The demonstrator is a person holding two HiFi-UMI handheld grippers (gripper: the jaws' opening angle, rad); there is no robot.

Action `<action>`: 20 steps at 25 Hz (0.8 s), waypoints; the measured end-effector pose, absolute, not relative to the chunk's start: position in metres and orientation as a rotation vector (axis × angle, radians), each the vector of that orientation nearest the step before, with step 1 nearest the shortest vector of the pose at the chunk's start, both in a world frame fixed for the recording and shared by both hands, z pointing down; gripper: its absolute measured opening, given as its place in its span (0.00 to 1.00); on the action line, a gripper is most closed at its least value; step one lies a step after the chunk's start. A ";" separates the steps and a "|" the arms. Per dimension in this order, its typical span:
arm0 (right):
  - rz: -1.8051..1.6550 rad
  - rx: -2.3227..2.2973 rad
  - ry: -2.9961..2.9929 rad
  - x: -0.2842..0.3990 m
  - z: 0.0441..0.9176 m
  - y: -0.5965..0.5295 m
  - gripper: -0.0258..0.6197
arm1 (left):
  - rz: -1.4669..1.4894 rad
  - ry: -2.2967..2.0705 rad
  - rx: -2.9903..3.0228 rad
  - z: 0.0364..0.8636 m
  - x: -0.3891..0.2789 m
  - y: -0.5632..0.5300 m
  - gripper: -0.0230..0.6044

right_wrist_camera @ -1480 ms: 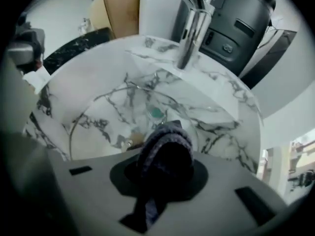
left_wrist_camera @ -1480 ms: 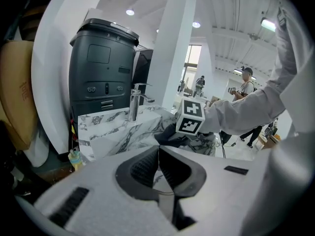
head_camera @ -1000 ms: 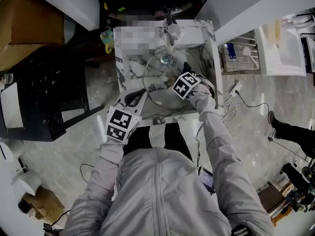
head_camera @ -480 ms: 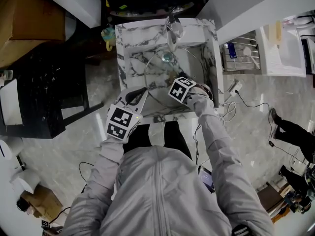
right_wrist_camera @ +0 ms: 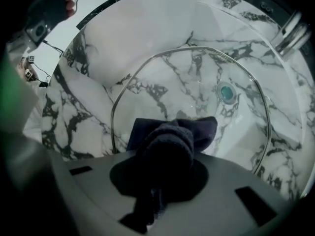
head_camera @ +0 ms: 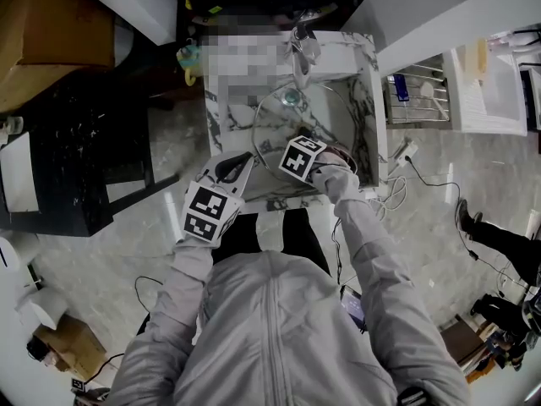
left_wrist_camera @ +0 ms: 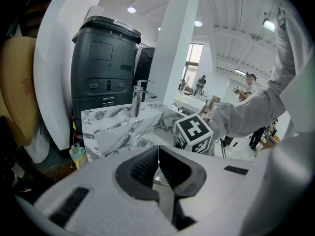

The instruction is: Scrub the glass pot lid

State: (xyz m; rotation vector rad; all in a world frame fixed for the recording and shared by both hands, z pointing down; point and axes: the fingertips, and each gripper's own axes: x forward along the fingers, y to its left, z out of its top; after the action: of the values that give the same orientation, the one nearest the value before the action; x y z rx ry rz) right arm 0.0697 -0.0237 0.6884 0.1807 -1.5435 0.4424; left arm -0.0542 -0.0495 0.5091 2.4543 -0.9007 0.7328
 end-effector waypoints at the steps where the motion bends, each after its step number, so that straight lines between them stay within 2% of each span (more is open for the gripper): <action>1: 0.458 0.180 -1.559 0.064 0.688 -0.023 0.14 | 0.733 -0.903 2.453 0.509 -0.055 -0.050 0.08; 12: 0.721 0.249 -1.711 0.007 0.676 -0.030 0.14 | 0.733 -0.922 2.437 0.511 -0.069 -0.054 0.08; 20: 0.577 0.287 -1.848 -0.021 0.672 -0.088 0.14 | 0.765 -0.921 2.442 0.512 -0.080 -0.054 0.08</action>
State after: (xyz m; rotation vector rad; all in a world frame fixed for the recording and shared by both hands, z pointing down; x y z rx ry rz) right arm -0.0207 -0.0876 0.6718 0.2870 -1.8481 0.5775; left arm -0.0796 -0.0542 0.5116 2.4423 -0.9214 0.7651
